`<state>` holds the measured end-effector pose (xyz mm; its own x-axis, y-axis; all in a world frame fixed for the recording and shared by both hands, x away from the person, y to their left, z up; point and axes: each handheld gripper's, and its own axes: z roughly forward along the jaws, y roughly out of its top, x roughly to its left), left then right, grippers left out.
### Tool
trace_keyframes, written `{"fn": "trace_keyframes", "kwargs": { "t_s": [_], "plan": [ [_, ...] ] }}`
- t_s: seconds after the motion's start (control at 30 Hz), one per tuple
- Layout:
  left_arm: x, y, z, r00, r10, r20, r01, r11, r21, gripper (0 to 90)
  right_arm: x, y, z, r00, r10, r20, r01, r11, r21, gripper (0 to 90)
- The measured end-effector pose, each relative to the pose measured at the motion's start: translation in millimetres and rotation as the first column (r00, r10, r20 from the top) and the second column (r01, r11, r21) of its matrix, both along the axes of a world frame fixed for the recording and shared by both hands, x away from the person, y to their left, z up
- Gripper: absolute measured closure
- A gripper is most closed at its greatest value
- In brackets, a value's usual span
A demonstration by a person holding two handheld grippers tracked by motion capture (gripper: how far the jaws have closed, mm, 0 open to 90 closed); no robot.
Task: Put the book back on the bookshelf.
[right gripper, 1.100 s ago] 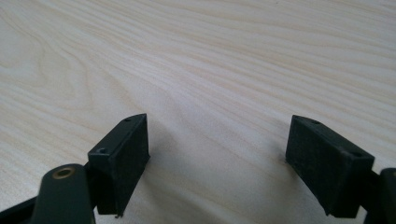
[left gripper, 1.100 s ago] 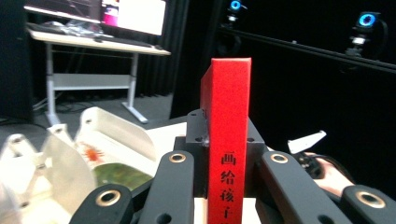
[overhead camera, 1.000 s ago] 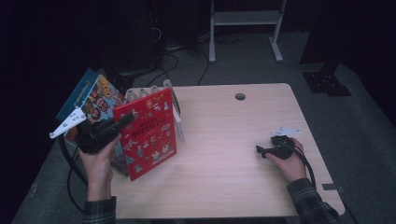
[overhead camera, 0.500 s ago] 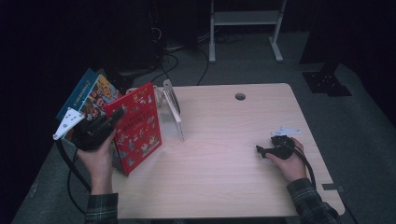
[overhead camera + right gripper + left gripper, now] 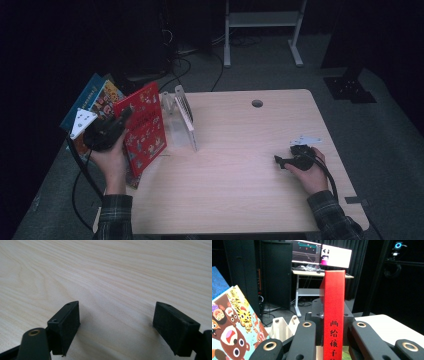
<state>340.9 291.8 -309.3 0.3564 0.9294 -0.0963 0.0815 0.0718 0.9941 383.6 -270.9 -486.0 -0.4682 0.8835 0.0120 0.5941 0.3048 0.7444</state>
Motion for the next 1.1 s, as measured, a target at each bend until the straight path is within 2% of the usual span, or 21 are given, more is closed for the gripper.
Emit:
{"fn": "trace_keyframes", "kwargs": {
  "t_s": [0.2,0.47,0.77,1.1],
  "plan": [
    [17.3,-1.4,-6.2,0.9993,0.036,-0.007,-0.036,0.9992,0.018,79.8,0.1,0.0,0.0,1.0,0.001,0.0,-0.001,1.0,0.0,20.2],
    [32.4,-1.1,-13.2,0.9981,0.061,0.003,-0.061,0.9981,0.007,79.8,0.3,-0.1,0.0,1.0,0.001,0.0,-0.001,1.0,0.0,20.2],
    [38.0,-2.6,-17.0,0.9968,0.077,0.022,-0.078,0.9968,0.022,79.7,0.8,-0.5,0.0,1.0,0.001,0.0,-0.001,1.0,0.001,20.3],
    [38.9,-2.3,-23.3,0.9956,0.093,-0.003,-0.093,0.9953,0.028,79.7,0.8,-0.5,0.0,1.0,0.001,0.0,-0.001,1.0,0.0,20.2]
  ]
}}
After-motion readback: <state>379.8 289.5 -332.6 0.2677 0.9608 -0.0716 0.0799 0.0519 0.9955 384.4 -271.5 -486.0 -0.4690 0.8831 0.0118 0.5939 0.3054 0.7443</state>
